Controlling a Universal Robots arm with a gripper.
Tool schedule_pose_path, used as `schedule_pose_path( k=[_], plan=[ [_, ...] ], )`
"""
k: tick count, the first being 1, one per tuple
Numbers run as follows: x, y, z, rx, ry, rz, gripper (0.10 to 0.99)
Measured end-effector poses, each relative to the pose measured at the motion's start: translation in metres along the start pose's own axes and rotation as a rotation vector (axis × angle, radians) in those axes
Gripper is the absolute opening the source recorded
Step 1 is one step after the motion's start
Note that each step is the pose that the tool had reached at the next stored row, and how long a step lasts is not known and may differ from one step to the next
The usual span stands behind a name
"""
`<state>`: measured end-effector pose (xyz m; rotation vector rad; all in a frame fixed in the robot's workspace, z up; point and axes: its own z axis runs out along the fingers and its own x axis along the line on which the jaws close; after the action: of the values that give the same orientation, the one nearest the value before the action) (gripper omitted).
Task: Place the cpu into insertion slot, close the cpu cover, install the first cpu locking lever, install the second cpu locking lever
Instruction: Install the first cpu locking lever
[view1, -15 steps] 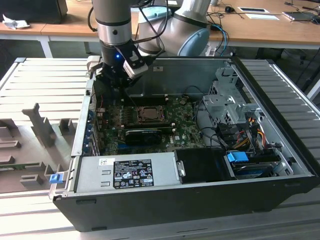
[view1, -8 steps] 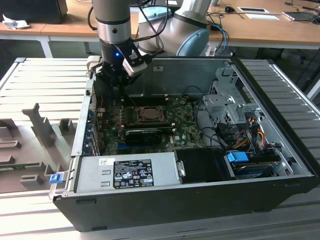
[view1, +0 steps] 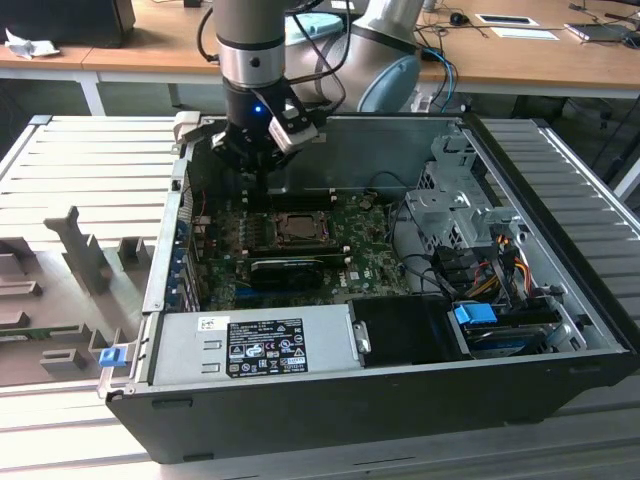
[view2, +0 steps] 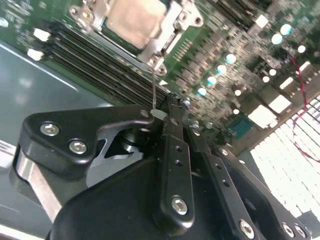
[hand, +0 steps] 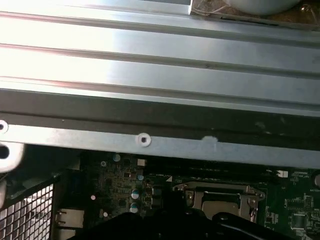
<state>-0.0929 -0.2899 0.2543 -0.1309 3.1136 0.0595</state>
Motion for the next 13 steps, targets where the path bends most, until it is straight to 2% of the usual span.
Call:
schedule_pose_path(
  k=[7, 8, 10, 11, 12, 13],
  plan=[
    [-0.0218, -0.002, 0.0037, 0.0, 0.0002, 0.0, 0.106],
    [-0.0274, -0.0025, 0.0049, 0.0, 0.0001, 0.0, 0.106],
    [-0.0357, -0.0033, 0.0058, -0.005, -0.0001, 0.0, 0.106],
    [-0.0381, -0.0035, 0.006, -0.014, -0.0007, 0.001, 0.106],
    [-0.0406, -0.0036, 0.0063, -0.045, -0.0032, 0.001, 0.106],
    [-0.0416, -0.0038, 0.0066, -0.069, -0.0055, 0.002, 0.106]
  ],
)
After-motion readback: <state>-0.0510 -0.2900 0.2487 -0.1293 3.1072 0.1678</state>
